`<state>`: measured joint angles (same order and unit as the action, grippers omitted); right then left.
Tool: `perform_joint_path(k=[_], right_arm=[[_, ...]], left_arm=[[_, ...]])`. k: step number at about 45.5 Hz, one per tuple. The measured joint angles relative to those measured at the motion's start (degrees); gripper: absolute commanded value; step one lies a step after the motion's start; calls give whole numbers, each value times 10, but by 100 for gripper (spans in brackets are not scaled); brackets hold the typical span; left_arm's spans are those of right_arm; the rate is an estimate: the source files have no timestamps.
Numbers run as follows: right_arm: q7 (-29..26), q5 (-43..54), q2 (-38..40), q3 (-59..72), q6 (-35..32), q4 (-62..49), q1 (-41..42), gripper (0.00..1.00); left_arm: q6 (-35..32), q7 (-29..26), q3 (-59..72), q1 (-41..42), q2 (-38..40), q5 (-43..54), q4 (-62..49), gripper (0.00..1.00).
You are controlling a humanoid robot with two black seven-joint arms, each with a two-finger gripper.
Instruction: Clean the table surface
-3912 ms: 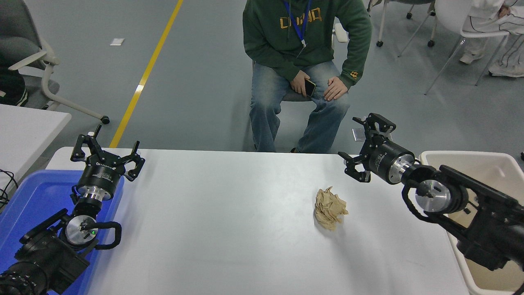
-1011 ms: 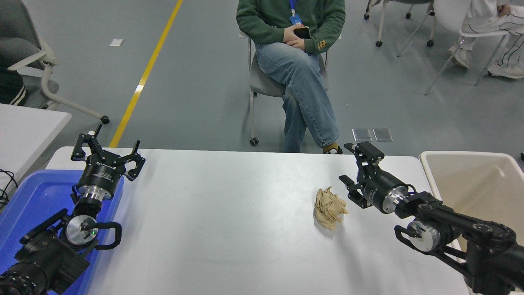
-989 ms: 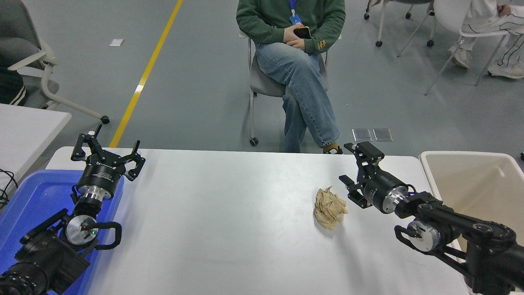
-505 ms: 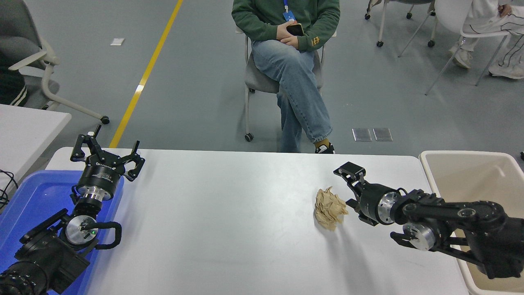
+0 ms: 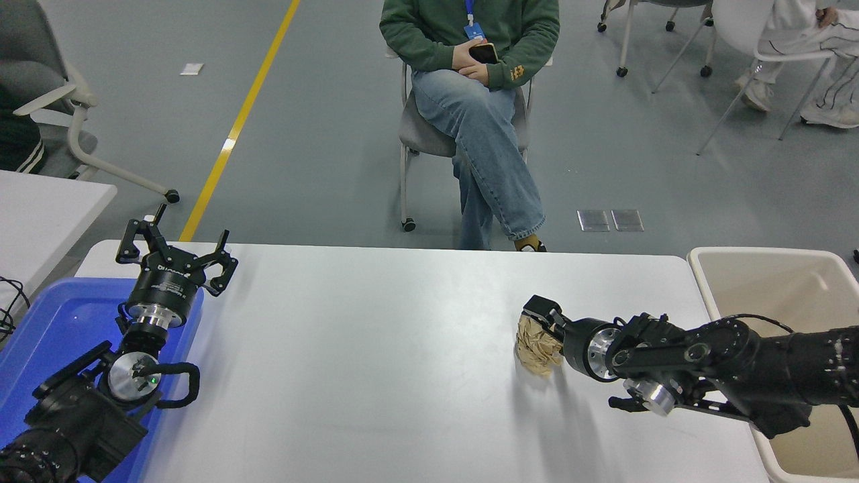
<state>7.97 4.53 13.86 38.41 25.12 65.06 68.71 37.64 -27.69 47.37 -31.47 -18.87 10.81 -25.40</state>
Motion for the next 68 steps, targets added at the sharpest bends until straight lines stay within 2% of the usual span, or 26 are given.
perform_joint_path(k=[12, 32, 38, 39, 41, 42, 43, 44, 68], right_arm=[[-1, 30, -44, 49, 1, -40, 7, 99], [-2, 118, -64, 85, -7, -111, -21, 97], [-3, 149, -70, 88, -8, -126, -29, 75], [-3, 153, -71, 88, -8, -127, -30, 67], [-3, 163, -73, 89, -8, -130, -31, 43], [-3, 167, -74, 89, -8, -131, -32, 25], [-3, 172, -75, 89, -9, -132, -32, 3], [-3, 175, -76, 89, -10, -133, -32, 0], [-3, 175, -56, 77, -59, -135, -25, 0]], left_arm=[[0, 0, 0, 0, 0, 0, 0, 100], [0, 0, 0, 0, 0, 0, 0, 100], [0, 0, 0, 0, 0, 0, 0, 100], [0, 0, 0, 0, 0, 0, 0, 100], [0, 0, 0, 0, 0, 0, 0, 100], [0, 0, 0, 0, 0, 0, 0, 100], [0, 0, 0, 0, 0, 0, 0, 100], [0, 0, 0, 0, 0, 0, 0, 100], [0, 0, 0, 0, 0, 0, 0, 100]])
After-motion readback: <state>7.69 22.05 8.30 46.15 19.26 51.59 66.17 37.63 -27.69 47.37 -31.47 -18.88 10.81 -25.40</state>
